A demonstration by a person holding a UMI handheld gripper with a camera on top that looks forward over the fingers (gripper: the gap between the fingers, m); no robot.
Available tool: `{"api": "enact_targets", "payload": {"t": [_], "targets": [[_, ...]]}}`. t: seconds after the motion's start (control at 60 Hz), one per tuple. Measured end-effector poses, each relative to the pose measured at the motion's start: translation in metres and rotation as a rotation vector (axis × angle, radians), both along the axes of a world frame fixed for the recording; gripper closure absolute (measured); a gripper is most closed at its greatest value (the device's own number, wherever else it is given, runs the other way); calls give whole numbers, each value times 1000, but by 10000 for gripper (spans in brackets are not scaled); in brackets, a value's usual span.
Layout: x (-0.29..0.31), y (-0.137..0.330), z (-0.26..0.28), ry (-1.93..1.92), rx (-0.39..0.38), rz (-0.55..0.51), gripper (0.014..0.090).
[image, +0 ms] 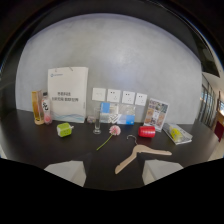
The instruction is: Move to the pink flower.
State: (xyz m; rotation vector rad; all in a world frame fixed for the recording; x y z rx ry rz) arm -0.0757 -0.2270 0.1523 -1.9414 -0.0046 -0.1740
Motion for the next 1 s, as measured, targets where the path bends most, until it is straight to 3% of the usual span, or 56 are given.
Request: {"api": "enact_targets", "payload": {"t": [0.533, 1.0], "targets": [[34, 203, -68, 31, -98, 27, 199], [39, 261, -127, 79, -227, 39, 194]]}}
